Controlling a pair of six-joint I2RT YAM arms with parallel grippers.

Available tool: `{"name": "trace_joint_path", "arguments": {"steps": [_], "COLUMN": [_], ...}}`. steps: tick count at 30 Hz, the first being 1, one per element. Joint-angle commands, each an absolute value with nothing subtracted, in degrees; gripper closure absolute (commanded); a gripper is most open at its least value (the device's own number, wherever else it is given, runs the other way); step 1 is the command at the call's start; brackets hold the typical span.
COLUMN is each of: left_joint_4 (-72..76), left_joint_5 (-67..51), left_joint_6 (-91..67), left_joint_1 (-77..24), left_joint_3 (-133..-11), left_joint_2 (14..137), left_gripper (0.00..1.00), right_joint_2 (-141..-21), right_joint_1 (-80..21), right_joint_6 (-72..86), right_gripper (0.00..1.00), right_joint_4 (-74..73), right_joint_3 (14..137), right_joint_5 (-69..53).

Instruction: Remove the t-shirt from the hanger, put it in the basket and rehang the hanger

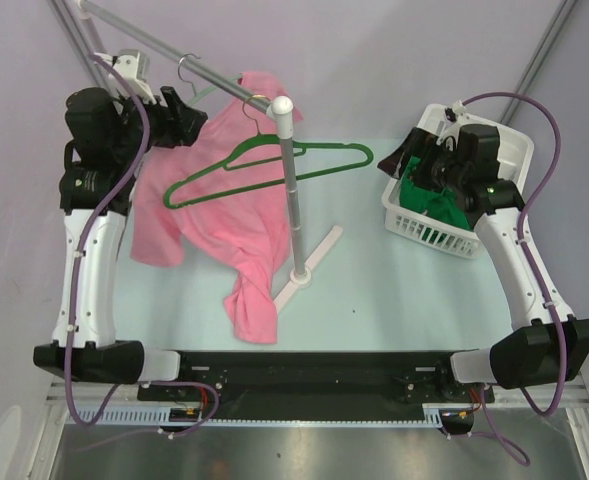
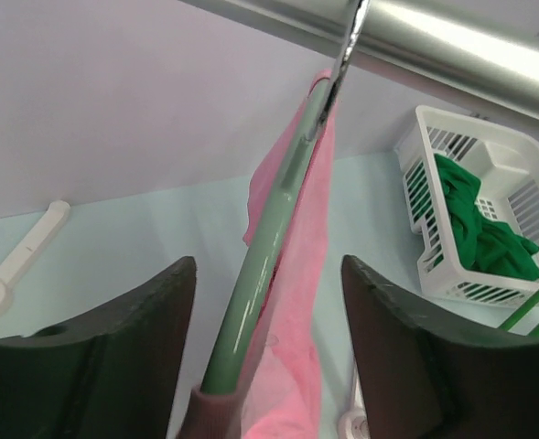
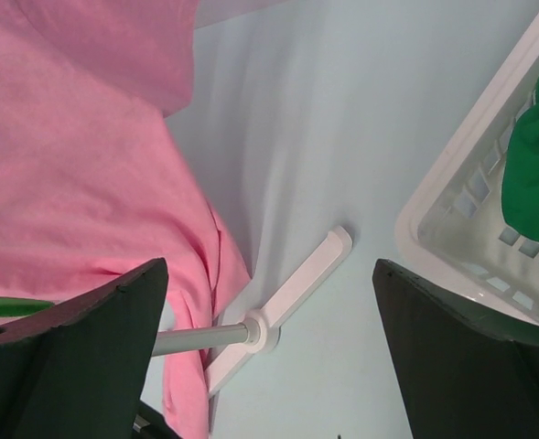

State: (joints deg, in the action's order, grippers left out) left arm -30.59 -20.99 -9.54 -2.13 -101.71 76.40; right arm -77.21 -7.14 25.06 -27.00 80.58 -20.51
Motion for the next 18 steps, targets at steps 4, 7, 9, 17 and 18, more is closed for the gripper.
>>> {"name": "trace_joint_path", "arguments": {"steps": [4,7,9,17,18], "left_joint_4": [-31.6,-32.1,-32.2,-34.3,-34.6], "left_joint_5": [-26.6,-26.7,-27.2,-28.4,-28.0], "left_joint_6": [-5.6,-5.2,-5.4,-3.3,-3.2], "left_joint_1": [-1.6,-1.6,-1.6,-1.6,-1.6], "left_joint_3": [-105.6,-105.7,-106.0,-106.3,-106.2], "left_joint_2": [80.3,80.3,80.2,80.1,80.0], "left_gripper": [0.44,0.51,0.62,0.78,0.88], "right_joint_2": [-75.8,-76.5,-76.7,-76.9,-77.1], "right_joint_1": [-6.0,-5.6,-5.5,-5.5,-5.5], "right_joint_6": [25.5,26.1,26.3,28.0,28.2], "right_gripper": [0.0,0.0,0.0,0.0,0.0], "right_joint_4": [-24.4,-24.0,-23.6,-20.9,-20.7], "right_joint_3": [79.6,79.7,79.7,78.3,78.3], "right_joint_5": [-22.0,-22.6,-22.9,-23.4,-23.6]}}
